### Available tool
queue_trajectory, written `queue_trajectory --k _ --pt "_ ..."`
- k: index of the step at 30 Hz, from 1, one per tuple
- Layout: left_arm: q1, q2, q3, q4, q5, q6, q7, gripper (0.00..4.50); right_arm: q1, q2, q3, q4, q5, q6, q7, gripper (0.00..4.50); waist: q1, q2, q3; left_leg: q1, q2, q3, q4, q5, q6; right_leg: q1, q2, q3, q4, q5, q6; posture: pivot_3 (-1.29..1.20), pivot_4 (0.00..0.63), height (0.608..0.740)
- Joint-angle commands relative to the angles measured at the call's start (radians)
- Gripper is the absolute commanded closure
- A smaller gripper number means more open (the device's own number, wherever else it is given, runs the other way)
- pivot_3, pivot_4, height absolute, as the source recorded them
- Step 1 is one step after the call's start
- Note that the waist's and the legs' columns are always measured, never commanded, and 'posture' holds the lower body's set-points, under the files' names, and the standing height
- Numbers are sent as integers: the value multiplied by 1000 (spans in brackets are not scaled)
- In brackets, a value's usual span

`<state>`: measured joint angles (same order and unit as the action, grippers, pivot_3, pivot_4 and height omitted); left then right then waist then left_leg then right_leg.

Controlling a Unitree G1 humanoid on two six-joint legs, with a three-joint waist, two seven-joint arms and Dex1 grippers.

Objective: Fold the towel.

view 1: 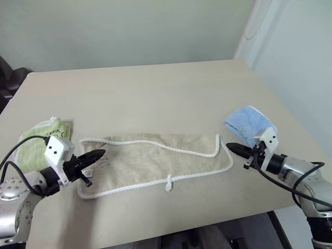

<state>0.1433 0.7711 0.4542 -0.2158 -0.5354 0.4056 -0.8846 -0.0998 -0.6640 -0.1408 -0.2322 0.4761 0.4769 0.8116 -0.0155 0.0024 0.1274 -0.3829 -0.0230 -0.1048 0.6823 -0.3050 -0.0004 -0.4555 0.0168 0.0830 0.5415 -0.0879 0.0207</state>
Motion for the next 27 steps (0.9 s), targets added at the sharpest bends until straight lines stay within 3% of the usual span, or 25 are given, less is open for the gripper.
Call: queue_trajectory --k 1,16,20,27 --pt "17 -7 16 -33 -1 -12 10 4494 -9 -10 -23 -26 5 -16 5 4470 0 0 0 0 0 0 0 0 0 0 0 0 0 0 0 0 150 740" --pt "-70 -16 -79 45 39 -34 10 4494 -22 2 8 -29 -53 -49 -13 4470 1 0 0 0 0 0 0 0 1 0 0 0 1 1 -2 0 150 740" --pt "-68 -25 -94 51 44 -47 9 4500 -21 17 -5 -40 4 14 -13 3629 1 0 -1 1 0 0 0 1 1 0 0 0 1 1 -2 0 150 740" --pt "-70 -40 -107 57 50 -57 7 4500 -1 38 -26 -98 91 151 -53 1159 1 0 -1 0 0 0 0 1 1 1 0 0 1 1 -2 0 150 740"
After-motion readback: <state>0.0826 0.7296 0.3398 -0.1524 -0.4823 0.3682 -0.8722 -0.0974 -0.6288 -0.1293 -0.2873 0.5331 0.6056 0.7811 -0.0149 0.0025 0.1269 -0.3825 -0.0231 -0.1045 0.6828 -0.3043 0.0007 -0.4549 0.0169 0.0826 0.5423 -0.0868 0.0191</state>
